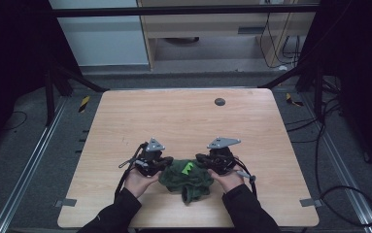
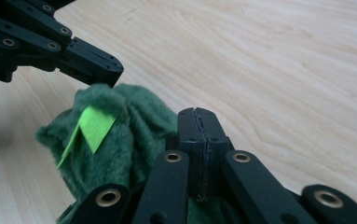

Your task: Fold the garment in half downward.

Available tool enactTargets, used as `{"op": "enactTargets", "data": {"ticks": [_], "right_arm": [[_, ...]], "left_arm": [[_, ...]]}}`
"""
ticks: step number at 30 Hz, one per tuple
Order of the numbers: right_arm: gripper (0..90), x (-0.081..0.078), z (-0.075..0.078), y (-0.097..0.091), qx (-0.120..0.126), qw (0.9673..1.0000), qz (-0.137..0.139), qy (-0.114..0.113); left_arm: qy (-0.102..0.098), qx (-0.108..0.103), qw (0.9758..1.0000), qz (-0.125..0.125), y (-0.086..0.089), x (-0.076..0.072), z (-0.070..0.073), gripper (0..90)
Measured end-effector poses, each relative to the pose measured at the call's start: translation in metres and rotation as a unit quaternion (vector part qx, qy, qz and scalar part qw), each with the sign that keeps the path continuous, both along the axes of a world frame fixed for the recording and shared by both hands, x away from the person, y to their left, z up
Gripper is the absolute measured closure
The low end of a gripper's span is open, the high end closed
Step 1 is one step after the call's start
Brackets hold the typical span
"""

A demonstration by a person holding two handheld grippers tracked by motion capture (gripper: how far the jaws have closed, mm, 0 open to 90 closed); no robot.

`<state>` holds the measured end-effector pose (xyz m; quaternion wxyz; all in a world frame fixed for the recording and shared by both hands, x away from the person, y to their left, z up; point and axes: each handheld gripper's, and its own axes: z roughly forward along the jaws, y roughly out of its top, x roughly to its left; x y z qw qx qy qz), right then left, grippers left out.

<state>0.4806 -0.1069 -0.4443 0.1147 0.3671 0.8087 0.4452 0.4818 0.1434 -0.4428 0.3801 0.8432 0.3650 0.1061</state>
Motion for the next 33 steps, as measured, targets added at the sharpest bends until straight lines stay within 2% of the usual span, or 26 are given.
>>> {"op": "enactTargets", "data": {"ticks": [6, 14, 16, 25, 33], "right_arm": [[89.7, -0.009, -0.004, 0.004, -0.003, 0.9997, 0.020, 0.013], [89.4, -0.023, -0.004, 0.002, 0.000, 0.9994, 0.034, 0.012], [89.3, -0.028, -0.005, 0.002, -0.006, 0.9991, 0.040, 0.011], [89.1, -0.038, -0.007, 0.004, -0.007, 0.9988, 0.047, 0.013], [88.8, -0.049, -0.008, -0.002, -0.003, 0.9985, 0.050, 0.021]], "left_arm": [[0.006, 0.000, 0.9998, -0.019, -0.003, -0.008, -0.001, 89.7], [0.007, -0.004, 0.9991, -0.043, -0.001, -0.027, 0.002, 89.7], [0.006, -0.002, 0.9987, -0.050, 0.000, -0.031, 0.003, 89.7], [0.010, -0.005, 0.9975, -0.069, 0.000, -0.047, 0.003, 89.7], [0.017, 0.003, 0.9962, -0.086, -0.005, -0.060, -0.003, 89.7]]}}
